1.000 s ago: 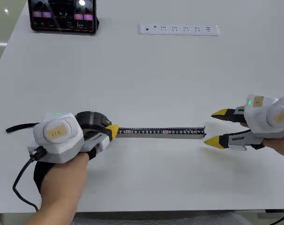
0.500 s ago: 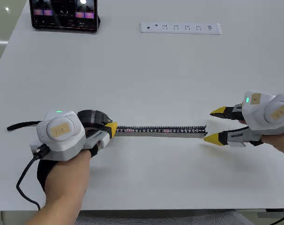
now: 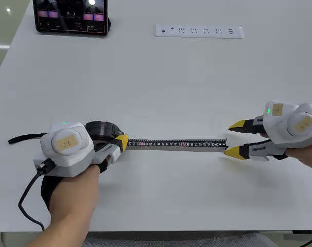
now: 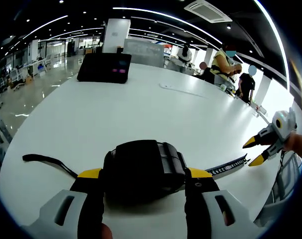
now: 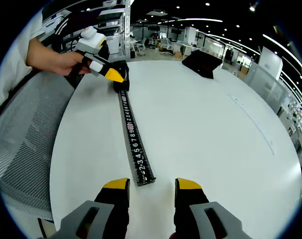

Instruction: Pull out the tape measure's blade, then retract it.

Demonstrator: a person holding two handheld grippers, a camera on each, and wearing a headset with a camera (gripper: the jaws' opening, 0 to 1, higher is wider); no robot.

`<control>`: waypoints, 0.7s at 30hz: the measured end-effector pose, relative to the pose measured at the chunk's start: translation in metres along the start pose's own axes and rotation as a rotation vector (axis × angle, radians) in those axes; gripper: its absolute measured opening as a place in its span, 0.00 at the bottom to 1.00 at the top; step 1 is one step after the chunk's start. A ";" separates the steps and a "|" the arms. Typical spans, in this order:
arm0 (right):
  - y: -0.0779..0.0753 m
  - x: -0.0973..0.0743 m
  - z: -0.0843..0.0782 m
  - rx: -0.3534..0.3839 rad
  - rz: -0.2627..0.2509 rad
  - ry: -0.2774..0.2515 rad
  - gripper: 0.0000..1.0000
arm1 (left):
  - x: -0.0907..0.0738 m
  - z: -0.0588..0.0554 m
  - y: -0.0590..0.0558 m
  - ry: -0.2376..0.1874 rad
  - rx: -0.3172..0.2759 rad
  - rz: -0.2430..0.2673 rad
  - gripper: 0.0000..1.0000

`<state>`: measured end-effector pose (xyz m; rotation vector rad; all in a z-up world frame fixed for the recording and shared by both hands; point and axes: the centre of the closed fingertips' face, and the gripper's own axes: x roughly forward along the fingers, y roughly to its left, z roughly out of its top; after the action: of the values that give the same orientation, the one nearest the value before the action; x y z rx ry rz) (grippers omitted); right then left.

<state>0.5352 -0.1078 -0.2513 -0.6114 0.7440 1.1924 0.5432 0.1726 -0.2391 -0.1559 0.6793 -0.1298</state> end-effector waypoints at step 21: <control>0.009 0.014 -0.004 -0.092 0.097 0.059 0.17 | 0.003 -0.002 0.003 -0.001 -0.007 -0.004 0.62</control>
<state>0.5291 -0.0999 -0.2653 -0.6954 0.7789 1.3085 0.5446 0.1747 -0.2429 -0.1637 0.6789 -0.1315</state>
